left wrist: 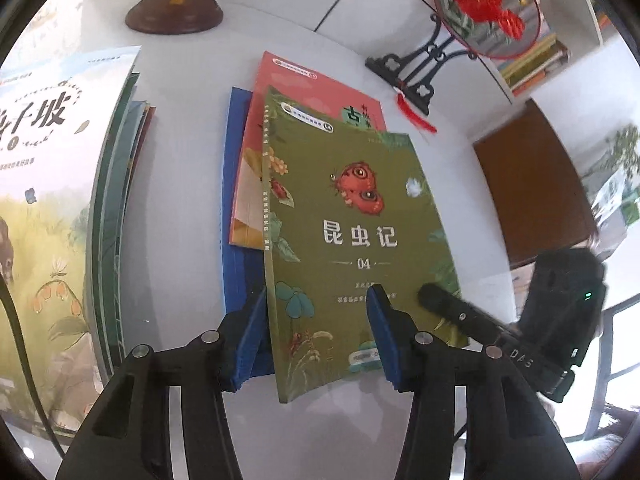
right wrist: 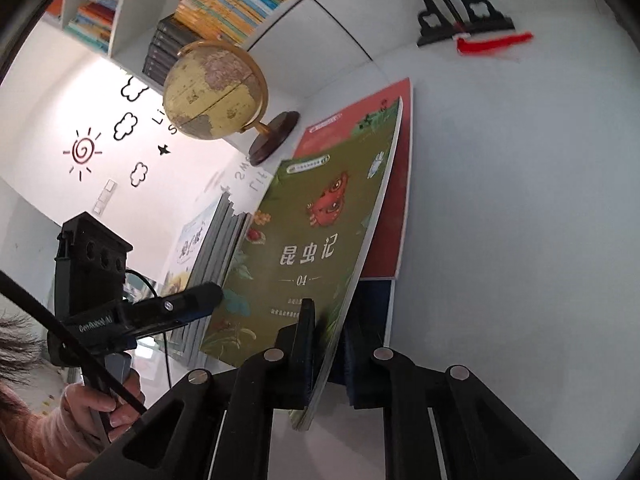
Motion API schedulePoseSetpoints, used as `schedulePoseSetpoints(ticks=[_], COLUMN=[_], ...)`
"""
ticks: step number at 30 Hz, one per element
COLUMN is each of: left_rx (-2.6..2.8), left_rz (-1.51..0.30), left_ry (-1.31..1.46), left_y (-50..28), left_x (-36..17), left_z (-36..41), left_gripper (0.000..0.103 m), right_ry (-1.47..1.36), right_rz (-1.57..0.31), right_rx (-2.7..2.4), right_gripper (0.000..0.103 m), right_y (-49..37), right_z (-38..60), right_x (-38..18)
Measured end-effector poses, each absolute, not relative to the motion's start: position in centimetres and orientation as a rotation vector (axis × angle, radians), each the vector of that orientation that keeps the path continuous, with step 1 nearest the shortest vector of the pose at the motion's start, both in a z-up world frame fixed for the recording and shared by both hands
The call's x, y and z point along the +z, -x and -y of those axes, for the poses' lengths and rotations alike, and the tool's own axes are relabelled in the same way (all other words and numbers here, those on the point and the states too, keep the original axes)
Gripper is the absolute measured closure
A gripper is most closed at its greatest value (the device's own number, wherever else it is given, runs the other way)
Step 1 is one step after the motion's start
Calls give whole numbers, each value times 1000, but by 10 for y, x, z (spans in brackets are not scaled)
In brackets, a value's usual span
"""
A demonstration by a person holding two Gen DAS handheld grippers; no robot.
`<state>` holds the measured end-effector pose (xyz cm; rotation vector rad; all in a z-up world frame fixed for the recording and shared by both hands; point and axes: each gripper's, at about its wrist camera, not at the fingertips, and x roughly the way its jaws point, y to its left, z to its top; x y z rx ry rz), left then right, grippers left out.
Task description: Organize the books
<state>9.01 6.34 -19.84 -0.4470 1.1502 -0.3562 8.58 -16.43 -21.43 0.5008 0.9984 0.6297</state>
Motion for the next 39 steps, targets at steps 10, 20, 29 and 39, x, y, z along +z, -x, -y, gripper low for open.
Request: schedulePoseSetpoints(ticks=[10,20,29,39], left_rx=[-533,-364,-376,-359], left_rz=[-1091,-1138,-1069,-1004], left_ry=[633,365,282,281], left_y=[-98,-101,-86,-75], left_x=[-197,-201,-168,-131], left_z=[-70,-46,-50,-65], left_gripper=[57,85,85,85], right_ry=[-367,-347,-160,-103], right_rz=[-1000,-989,-904,-821], right_rx=[563,528,547,529], right_gripper=[91,89,89,89], right_y=[-89,-86,-72,-63], right_z=[156,148,128,114], right_x=[-218,-223,-183,-141])
